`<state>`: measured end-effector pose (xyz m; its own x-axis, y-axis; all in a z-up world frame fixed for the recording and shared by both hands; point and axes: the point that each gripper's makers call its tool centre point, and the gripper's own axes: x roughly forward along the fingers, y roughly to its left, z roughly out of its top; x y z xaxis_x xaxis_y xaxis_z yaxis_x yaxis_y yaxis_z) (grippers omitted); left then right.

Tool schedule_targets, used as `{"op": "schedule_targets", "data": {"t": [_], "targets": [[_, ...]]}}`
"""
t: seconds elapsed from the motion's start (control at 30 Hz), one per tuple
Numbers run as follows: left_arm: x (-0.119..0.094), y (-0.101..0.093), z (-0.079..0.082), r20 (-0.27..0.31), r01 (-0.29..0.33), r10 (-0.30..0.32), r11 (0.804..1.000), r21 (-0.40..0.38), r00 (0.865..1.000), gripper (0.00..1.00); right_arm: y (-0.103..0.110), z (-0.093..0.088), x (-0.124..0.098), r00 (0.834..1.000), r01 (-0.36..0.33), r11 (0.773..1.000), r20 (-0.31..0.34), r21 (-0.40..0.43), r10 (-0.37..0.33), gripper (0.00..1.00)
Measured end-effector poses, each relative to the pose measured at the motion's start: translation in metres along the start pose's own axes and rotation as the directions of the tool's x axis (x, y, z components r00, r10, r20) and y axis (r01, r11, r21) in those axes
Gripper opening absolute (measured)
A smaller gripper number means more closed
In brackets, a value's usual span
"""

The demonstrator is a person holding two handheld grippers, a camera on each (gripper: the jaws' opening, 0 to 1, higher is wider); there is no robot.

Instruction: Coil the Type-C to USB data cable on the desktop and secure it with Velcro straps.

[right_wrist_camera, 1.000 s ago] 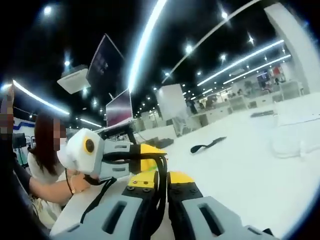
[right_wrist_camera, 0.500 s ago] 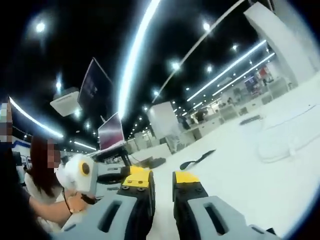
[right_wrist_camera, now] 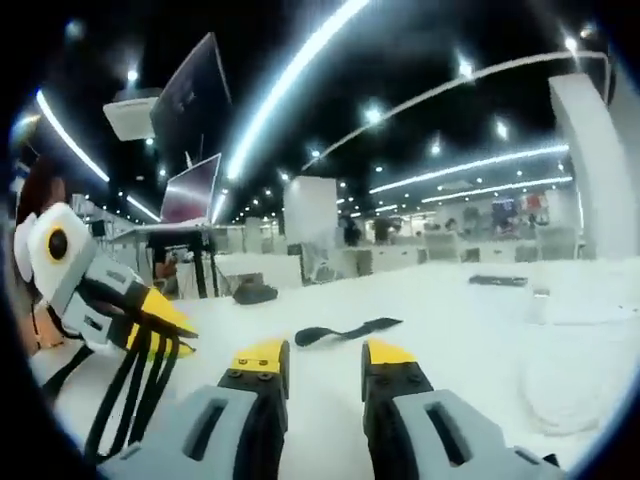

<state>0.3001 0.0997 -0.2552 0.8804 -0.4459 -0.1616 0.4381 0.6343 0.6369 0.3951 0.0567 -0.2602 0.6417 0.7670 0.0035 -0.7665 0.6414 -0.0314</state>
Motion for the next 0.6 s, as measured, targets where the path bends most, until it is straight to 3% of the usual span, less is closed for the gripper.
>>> {"op": "schedule_targets", "data": {"t": [0.1, 0.3, 0.43, 0.6], "targets": [[-0.003, 0.011, -0.005, 0.002, -0.018, 0.018, 0.996, -0.089, 1.0, 0.05, 0.001, -0.012, 0.019, 0.998, -0.019, 0.99, -0.07, -0.143, 0.01, 0.3], [-0.001, 0.002, -0.013, -0.05, 0.002, -0.003, 1.0, -0.031, 0.999, 0.05, -0.006, -0.017, 0.046, 0.995, -0.023, 0.967, -0.1, -0.254, -0.003, 0.29], [-0.003, 0.003, -0.01, -0.044, 0.001, -0.003, 0.999, -0.039, 0.999, 0.05, -0.003, -0.026, 0.057, 0.986, -0.08, 0.919, -0.164, -0.386, 0.017, 0.27], [-0.005, 0.007, -0.009, -0.044, -0.016, 0.014, 0.999, -0.043, 0.999, 0.05, 0.001, -0.021, 0.061, 0.986, -0.102, 0.918, -0.161, -0.383, 0.043, 0.25]]}}
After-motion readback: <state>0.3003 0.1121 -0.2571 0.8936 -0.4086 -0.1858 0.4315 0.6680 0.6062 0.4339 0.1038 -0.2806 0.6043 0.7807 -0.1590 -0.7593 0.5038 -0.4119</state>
